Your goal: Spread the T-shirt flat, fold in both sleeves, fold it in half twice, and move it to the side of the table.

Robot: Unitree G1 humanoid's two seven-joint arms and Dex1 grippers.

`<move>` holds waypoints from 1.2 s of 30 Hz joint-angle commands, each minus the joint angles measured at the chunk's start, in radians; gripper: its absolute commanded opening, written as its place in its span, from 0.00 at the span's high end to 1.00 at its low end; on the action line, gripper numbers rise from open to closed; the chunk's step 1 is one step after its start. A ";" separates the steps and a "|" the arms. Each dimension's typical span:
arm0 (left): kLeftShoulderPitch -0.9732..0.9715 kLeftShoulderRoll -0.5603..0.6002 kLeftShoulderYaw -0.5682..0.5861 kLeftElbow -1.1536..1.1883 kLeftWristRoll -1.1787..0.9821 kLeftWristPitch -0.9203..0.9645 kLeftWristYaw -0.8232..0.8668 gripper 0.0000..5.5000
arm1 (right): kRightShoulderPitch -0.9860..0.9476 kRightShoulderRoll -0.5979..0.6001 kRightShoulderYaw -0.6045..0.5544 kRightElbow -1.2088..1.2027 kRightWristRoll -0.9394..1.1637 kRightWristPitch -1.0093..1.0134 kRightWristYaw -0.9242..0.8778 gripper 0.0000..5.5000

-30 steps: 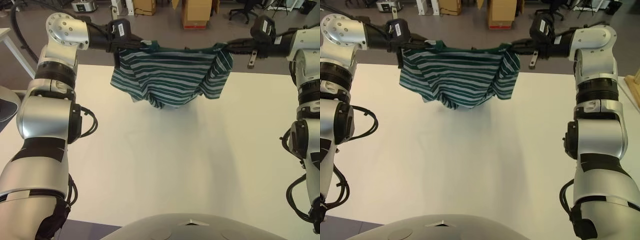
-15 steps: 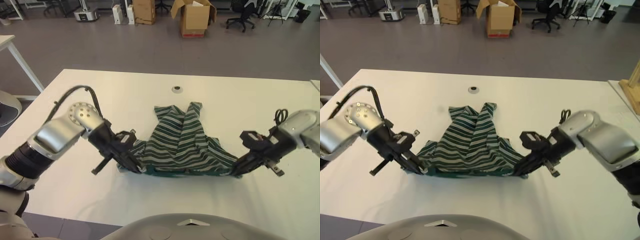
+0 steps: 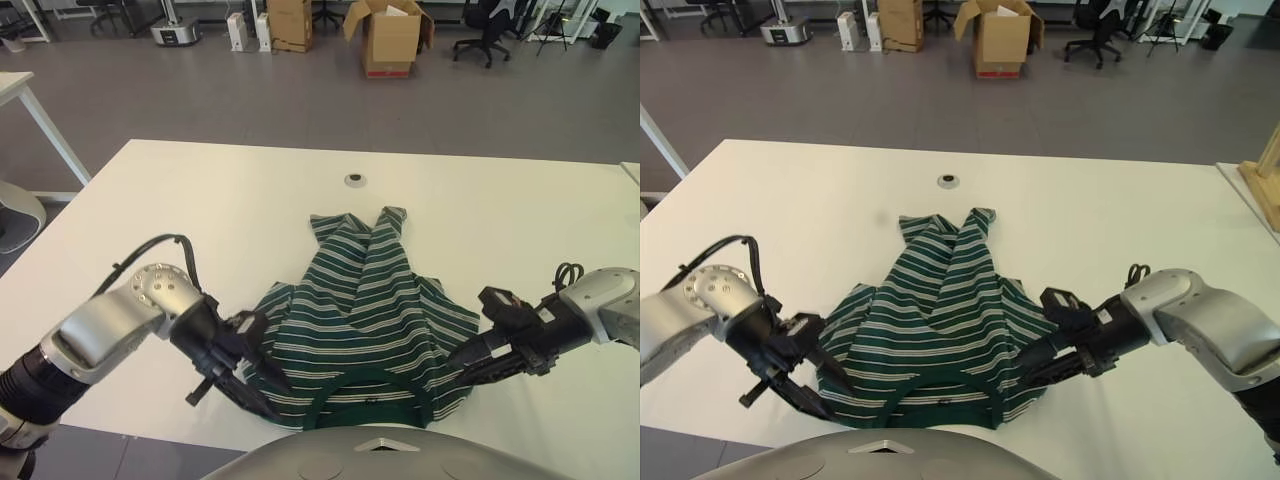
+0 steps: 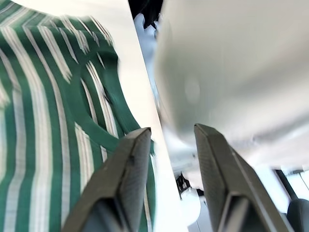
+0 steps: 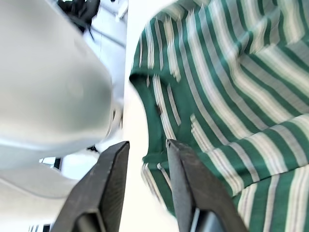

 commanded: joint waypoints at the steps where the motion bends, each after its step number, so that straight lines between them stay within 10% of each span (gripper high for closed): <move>1: -0.083 -0.197 0.015 0.306 0.259 -0.190 0.276 0.67 | -0.045 0.138 -0.003 0.133 -0.115 -0.068 -0.181 0.74; 9: 0.105 -0.369 0.011 0.606 0.491 -0.419 0.473 0.67 | 0.186 0.361 0.037 0.389 -0.316 -0.255 -0.389 0.74; 21: 0.516 -0.325 0.150 0.171 0.522 -0.341 0.687 0.67 | 0.633 0.331 -0.149 0.085 -0.091 -0.120 -0.392 0.74; 28: 0.139 -0.315 0.307 0.217 0.188 -0.236 0.441 0.67 | 0.234 0.296 -0.391 0.169 0.159 0.023 -0.417 0.74; 36: -0.362 -0.450 0.105 0.933 0.600 -0.620 0.450 0.67 | -0.240 0.538 -0.094 0.618 -0.182 -0.162 -0.514 0.74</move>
